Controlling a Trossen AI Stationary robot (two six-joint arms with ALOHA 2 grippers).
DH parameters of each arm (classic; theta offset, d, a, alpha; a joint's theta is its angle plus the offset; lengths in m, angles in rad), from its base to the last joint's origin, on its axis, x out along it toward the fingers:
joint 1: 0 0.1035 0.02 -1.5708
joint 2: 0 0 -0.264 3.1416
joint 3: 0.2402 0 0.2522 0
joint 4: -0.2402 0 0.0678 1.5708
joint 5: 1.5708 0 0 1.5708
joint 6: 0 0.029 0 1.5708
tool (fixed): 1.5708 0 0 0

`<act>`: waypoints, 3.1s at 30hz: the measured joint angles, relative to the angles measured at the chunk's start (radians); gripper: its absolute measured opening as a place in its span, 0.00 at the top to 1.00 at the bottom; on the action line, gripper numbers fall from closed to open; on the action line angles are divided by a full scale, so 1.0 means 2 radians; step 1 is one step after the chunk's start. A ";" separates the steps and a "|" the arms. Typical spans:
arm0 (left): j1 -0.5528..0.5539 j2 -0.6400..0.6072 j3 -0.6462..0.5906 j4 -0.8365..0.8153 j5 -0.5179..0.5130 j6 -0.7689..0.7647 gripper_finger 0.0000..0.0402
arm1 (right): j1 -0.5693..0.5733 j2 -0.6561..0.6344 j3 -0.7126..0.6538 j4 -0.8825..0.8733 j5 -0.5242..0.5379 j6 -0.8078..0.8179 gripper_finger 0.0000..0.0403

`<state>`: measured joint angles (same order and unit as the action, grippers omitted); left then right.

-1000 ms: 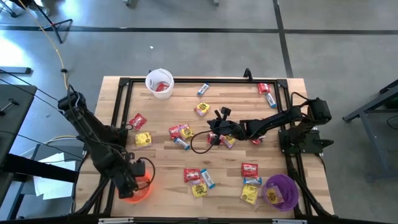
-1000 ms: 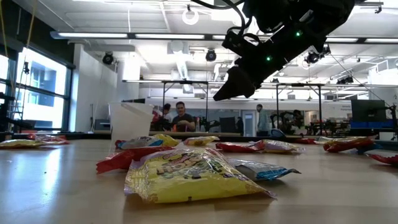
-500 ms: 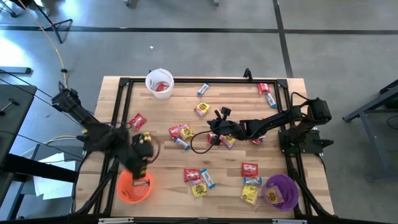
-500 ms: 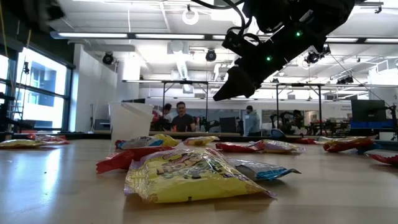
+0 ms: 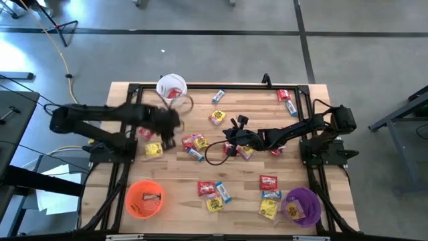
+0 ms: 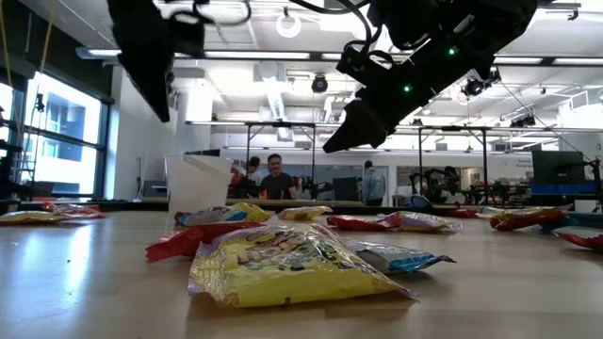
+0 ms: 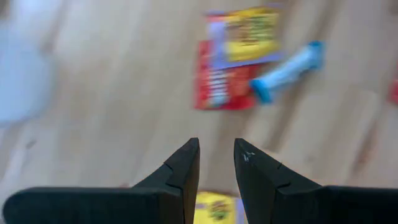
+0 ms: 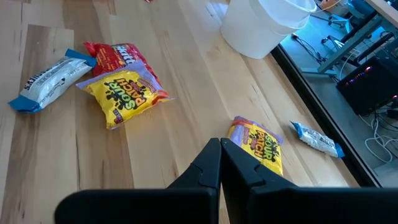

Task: Sort candy
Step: Put the red candy into the white bucket

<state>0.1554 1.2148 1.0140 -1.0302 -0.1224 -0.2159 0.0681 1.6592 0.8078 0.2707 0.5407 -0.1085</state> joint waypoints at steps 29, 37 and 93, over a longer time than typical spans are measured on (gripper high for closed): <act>0.310 0.145 0.085 -0.015 0.026 0.079 0.78 | -0.042 0.000 0.002 0.003 -0.117 0.068 1.00; 0.281 0.145 0.085 -0.003 0.016 0.145 0.87 | -0.124 0.000 0.002 -0.047 -0.190 0.082 1.00; 0.178 0.108 0.060 0.117 0.015 0.176 1.00 | -0.117 0.040 0.095 -0.308 -0.286 0.089 0.61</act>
<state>0.5106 1.4300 1.1339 -0.7959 -0.0925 0.1359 -0.1655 1.7389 0.9984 -0.3458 -0.0307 0.0691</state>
